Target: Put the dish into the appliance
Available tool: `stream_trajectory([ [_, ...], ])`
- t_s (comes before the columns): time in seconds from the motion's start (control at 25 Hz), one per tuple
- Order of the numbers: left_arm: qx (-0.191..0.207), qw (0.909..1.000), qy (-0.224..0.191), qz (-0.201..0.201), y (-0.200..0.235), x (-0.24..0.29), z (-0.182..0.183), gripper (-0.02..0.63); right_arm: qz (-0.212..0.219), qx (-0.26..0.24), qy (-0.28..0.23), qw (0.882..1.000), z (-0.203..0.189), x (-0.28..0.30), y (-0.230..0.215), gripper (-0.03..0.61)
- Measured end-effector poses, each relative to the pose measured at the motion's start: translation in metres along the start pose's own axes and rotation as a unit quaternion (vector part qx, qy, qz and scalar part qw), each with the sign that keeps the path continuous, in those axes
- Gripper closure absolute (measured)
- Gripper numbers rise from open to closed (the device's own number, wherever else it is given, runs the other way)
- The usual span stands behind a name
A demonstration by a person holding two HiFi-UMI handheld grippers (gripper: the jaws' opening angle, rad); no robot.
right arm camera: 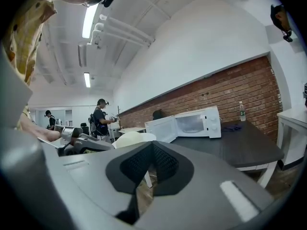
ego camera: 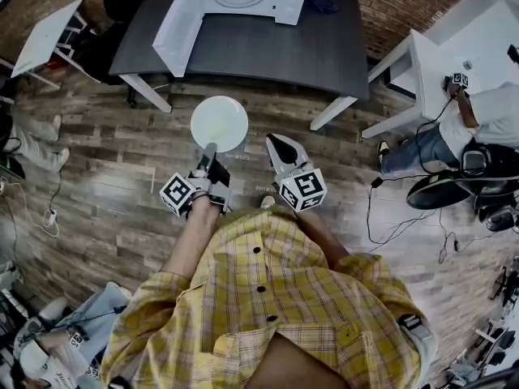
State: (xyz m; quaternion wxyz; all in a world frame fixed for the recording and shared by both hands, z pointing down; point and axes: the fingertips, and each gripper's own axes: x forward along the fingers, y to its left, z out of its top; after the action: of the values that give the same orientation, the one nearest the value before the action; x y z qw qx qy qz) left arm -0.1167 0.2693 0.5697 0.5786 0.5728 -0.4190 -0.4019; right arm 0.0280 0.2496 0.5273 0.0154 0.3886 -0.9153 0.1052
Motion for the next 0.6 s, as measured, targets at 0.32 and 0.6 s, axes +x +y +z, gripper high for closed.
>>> stream_trajectory([
  [0.32, 0.011, 0.9997, -0.022, 0.007, 0.005, -0.001, -0.023, 0.603, 0.017, -0.006, -0.015, 1.000, 0.007, -0.021, -0.018, 0.577],
  [0.6, -0.014, 0.9991, -0.041, 0.001, 0.007, -0.003, -0.052, 0.602, 0.025, -0.015, -0.015, 0.999, 0.006, -0.041, -0.031, 0.577],
])
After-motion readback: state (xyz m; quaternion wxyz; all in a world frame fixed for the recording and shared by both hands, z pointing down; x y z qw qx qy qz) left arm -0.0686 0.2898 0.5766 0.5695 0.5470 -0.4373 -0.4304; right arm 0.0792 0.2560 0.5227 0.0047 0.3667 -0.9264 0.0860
